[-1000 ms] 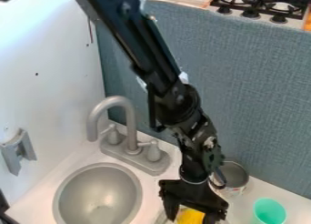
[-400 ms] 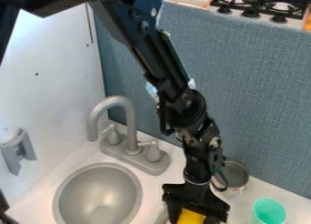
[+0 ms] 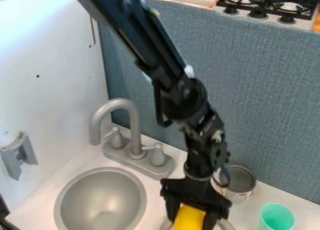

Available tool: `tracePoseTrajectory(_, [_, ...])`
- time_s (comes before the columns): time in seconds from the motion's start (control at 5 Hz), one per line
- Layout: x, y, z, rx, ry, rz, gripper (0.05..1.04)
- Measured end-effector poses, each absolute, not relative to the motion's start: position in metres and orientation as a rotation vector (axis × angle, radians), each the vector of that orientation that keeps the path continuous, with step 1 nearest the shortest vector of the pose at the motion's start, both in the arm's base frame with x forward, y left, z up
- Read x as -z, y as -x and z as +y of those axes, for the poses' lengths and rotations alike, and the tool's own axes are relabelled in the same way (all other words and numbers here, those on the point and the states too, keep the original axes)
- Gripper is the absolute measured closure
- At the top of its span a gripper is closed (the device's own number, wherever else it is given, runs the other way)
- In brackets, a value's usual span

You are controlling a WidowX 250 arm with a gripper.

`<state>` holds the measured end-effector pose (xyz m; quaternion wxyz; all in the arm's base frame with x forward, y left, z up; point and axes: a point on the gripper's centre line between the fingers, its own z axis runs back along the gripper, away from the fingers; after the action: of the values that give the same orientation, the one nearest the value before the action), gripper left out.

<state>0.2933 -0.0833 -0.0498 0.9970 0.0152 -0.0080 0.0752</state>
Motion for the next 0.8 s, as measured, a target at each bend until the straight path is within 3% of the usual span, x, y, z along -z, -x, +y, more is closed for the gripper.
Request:
tracePoseTrajectory(0.2, [0.026,-0.274,-0.091,-0.142,-0.054,-0.038,0.195])
tracePoseTrajectory(0.4, [0.019,-0.236,-0.085,-0.175,-0.064,0.034,0.195])
tracePoseTrajectory(0.6, [0.035,-0.193,-0.077,-0.177,-0.037,0.140,0.195])
tracePoseTrajectory(0.8, [0.048,-0.167,-0.056,-0.207,-0.020,0.166,0.195])
